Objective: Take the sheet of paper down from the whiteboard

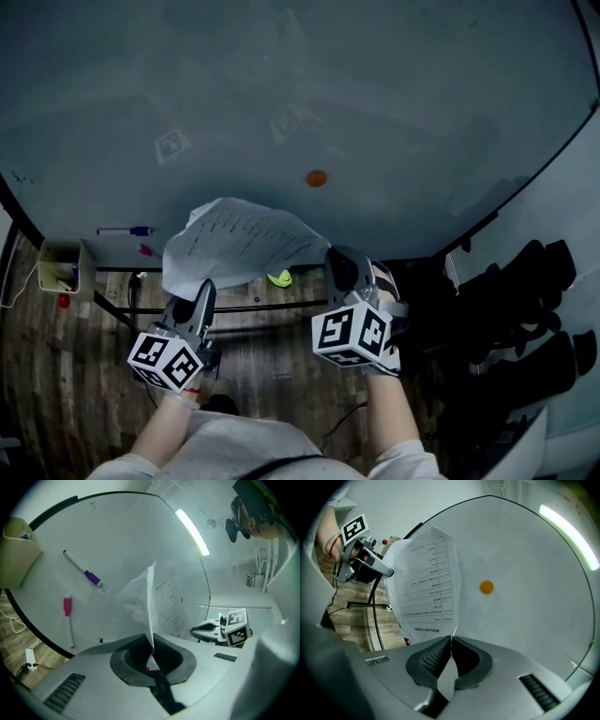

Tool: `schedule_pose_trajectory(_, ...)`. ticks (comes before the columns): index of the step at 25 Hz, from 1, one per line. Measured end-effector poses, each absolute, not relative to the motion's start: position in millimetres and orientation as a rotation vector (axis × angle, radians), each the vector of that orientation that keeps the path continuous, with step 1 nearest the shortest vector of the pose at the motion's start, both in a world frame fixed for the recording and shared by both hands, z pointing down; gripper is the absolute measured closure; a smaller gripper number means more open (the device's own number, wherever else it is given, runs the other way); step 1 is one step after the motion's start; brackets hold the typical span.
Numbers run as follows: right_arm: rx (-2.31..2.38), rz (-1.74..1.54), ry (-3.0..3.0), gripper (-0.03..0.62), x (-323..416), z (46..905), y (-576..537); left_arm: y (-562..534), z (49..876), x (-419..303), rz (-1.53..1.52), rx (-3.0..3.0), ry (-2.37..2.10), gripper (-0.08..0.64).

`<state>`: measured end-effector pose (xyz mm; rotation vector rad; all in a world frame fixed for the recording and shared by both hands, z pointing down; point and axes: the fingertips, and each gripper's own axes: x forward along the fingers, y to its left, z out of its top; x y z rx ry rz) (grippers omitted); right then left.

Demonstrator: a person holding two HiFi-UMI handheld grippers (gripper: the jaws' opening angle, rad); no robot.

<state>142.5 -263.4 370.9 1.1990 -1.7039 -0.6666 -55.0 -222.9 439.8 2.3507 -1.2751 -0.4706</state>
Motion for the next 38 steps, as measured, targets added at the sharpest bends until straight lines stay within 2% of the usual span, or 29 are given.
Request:
schedule_pose_trajectory(17, 1.203, -0.567, -1.773, 0.568, 160, 396, -146, -115, 461, -37, -0.363, 2.351, -1.237, 0.545)
schedule_pose_trajectory(38, 1.163, -0.501, -1.844, 0.568, 146, 425, -16, 18, 491, -46, -0.254, 2.334, -1.169, 0.545)
